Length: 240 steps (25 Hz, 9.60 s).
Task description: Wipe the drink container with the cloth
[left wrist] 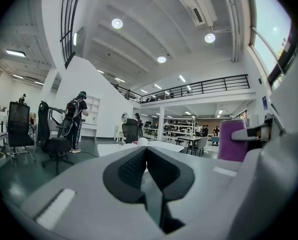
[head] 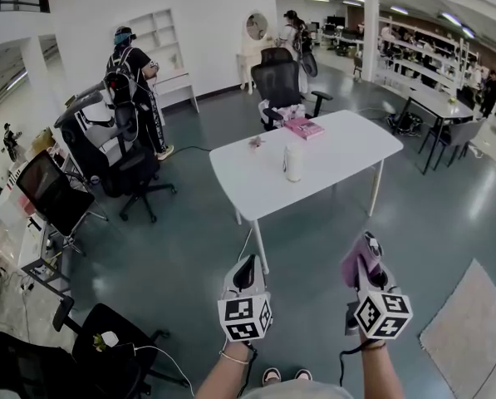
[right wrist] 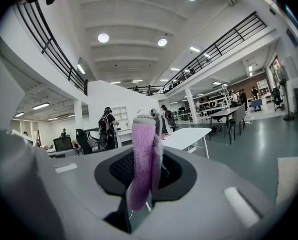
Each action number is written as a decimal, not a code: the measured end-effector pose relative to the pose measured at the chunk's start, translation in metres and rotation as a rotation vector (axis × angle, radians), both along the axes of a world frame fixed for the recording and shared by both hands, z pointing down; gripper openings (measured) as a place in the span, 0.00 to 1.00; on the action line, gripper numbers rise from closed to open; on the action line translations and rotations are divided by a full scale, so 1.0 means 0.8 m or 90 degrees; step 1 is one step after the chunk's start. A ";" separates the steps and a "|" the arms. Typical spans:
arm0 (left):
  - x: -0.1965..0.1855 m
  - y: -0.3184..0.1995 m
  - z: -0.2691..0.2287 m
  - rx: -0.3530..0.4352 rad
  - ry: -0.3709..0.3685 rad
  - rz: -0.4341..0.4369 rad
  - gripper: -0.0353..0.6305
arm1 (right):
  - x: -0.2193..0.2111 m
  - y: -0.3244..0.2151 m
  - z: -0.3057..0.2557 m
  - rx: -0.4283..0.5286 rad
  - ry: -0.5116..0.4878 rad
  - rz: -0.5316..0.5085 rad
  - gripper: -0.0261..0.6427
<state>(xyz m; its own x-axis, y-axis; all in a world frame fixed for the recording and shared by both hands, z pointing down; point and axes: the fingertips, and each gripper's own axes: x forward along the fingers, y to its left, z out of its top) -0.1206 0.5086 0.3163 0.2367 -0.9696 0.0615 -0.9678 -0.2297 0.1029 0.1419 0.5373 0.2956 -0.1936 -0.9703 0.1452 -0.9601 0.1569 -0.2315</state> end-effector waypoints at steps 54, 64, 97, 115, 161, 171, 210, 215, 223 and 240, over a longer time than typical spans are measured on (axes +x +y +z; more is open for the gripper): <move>-0.013 -0.090 0.031 -0.008 0.023 0.213 0.59 | -0.017 -0.050 0.036 -0.047 -0.015 0.060 0.16; 0.021 -0.239 0.026 -0.009 0.021 0.176 0.59 | 0.025 -0.212 0.039 -0.059 -0.014 0.027 0.16; 0.069 -0.562 0.046 -0.012 0.023 0.148 0.59 | 0.094 -0.545 0.066 -0.092 -0.029 0.003 0.16; 0.064 -0.783 0.042 -0.007 0.024 0.256 0.59 | 0.059 -0.759 0.053 -0.092 -0.038 0.047 0.16; 0.168 -0.756 0.144 -0.090 -0.138 0.614 0.68 | 0.070 -0.783 0.102 -0.192 -0.039 -0.003 0.16; 0.177 -0.758 0.154 -0.095 -0.140 0.622 0.68 | 0.074 -0.783 0.109 -0.216 -0.040 -0.004 0.16; 0.180 -0.759 0.160 -0.077 -0.138 0.620 0.62 | -0.081 -0.780 0.050 -0.353 0.075 -0.488 0.16; 0.181 -0.761 0.161 -0.077 -0.137 0.620 0.62 | -0.106 -0.777 0.058 -0.395 0.131 -0.558 0.16; 0.180 -0.760 0.162 -0.076 -0.138 0.621 0.62 | -0.126 -0.776 0.068 -0.470 0.247 -0.634 0.16; 0.181 -0.760 0.161 -0.076 -0.139 0.622 0.62 | -0.168 -0.788 0.106 -0.582 0.380 -0.713 0.16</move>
<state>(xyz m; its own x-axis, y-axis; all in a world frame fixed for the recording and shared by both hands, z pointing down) 0.0245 -0.0992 0.4450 0.8968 -0.3408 0.2823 -0.3606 -0.9325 0.0201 0.0071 -0.0929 0.3806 -0.4315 0.0802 0.8986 -0.4388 0.8516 -0.2867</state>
